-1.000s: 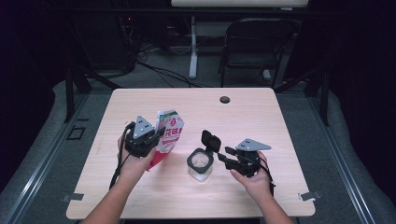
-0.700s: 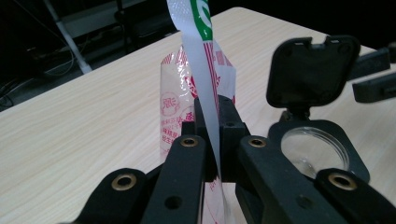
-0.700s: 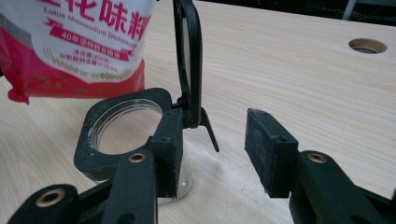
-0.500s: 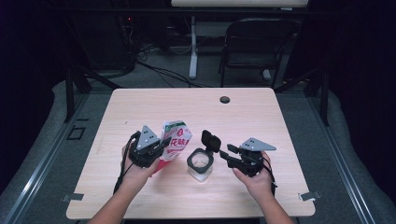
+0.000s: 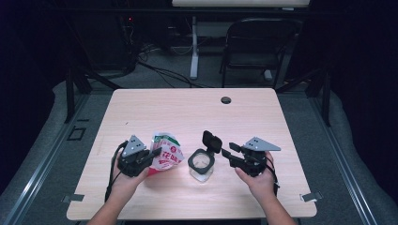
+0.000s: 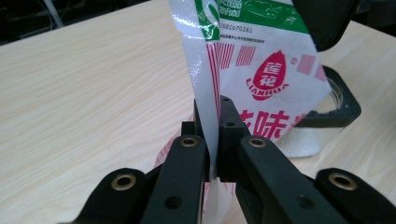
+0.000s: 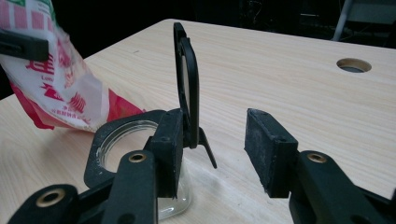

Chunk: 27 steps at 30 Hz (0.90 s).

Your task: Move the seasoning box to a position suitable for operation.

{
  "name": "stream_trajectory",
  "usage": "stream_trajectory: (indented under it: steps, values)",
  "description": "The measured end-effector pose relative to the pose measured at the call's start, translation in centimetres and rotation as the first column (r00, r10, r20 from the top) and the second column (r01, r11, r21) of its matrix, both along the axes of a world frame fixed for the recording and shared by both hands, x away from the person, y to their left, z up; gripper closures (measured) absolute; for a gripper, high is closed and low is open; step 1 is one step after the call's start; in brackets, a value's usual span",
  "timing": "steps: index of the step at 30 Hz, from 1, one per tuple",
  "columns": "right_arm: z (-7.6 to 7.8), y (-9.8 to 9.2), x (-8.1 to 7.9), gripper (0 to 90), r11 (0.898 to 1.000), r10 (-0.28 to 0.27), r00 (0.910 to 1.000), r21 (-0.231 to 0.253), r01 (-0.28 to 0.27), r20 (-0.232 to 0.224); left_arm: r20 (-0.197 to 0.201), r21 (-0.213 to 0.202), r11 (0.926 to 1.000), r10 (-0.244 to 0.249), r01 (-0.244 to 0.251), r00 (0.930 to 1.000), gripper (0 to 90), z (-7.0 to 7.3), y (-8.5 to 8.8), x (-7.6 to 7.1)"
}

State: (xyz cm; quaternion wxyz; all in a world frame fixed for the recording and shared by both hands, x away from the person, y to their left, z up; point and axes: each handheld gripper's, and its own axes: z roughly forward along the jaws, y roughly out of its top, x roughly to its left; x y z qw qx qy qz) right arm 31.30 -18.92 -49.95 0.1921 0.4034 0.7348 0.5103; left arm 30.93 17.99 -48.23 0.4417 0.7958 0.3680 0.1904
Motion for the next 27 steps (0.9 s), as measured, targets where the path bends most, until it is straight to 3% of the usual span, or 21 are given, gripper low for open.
stream_trajectory:
  steps: [12, 27]
  values:
    - [0.7, 0.0, -0.1, 57.0, 1.000, 0.008, 0.9994, 0.023, -0.009, 0.033, -0.051, -0.007, 1.0000, 0.007, -0.007, 0.9987, 90.0, -1.4, 0.4, 0.0]
    - [1.8, 0.1, -0.4, 56.7, 0.999, 0.027, 0.9987, 0.046, -0.029, 0.044, -0.059, 0.003, 0.9998, -0.019, 0.019, 0.9981, 90.0, -2.0, -0.4, -0.2]
